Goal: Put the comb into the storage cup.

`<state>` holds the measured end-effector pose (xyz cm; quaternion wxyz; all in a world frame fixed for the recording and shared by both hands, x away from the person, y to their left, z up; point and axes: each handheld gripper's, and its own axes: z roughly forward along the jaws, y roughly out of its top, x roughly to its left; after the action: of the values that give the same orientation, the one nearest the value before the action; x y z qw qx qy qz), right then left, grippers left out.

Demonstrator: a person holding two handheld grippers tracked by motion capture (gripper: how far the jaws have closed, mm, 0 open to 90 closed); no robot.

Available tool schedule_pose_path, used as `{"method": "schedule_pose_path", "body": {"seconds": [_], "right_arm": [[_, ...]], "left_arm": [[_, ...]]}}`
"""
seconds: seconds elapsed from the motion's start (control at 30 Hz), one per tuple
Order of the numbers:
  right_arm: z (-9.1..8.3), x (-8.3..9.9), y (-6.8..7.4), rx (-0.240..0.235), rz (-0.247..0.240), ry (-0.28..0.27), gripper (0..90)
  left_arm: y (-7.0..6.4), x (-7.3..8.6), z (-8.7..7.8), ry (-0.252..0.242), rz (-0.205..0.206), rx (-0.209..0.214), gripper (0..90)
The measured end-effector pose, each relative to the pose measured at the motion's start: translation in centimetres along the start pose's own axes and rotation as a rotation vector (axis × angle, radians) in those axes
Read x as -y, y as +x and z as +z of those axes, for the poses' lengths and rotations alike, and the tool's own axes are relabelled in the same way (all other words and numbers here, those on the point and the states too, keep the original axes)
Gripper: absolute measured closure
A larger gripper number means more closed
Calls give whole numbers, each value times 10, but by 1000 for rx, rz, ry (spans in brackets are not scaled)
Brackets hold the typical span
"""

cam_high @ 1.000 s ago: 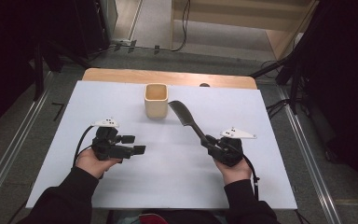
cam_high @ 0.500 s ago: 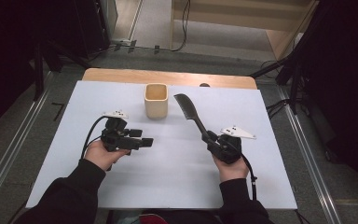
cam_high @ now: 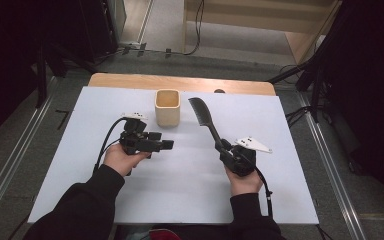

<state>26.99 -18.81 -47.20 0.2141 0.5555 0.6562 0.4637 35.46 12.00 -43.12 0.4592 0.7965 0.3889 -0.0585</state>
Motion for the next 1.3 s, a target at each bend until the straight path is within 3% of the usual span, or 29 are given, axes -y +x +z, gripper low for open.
{"method": "schedule_pose_path", "body": {"seconds": [0.13,0.4,0.6,1.3], "right_arm": [[2,1,3,4,9,-9,703],[3,4,14,25,-21,-29,703],[3,7,18,34,-25,-49,703],[5,12,23,27,-12,-53,703]], "left_arm": [[-4,-6,4,-12,3,-3,273],[-11,-16,12,-26,-14,-12,274],[-16,-21,15,-41,-3,-13,274],[-32,-27,43,-13,7,-1,290]]}}
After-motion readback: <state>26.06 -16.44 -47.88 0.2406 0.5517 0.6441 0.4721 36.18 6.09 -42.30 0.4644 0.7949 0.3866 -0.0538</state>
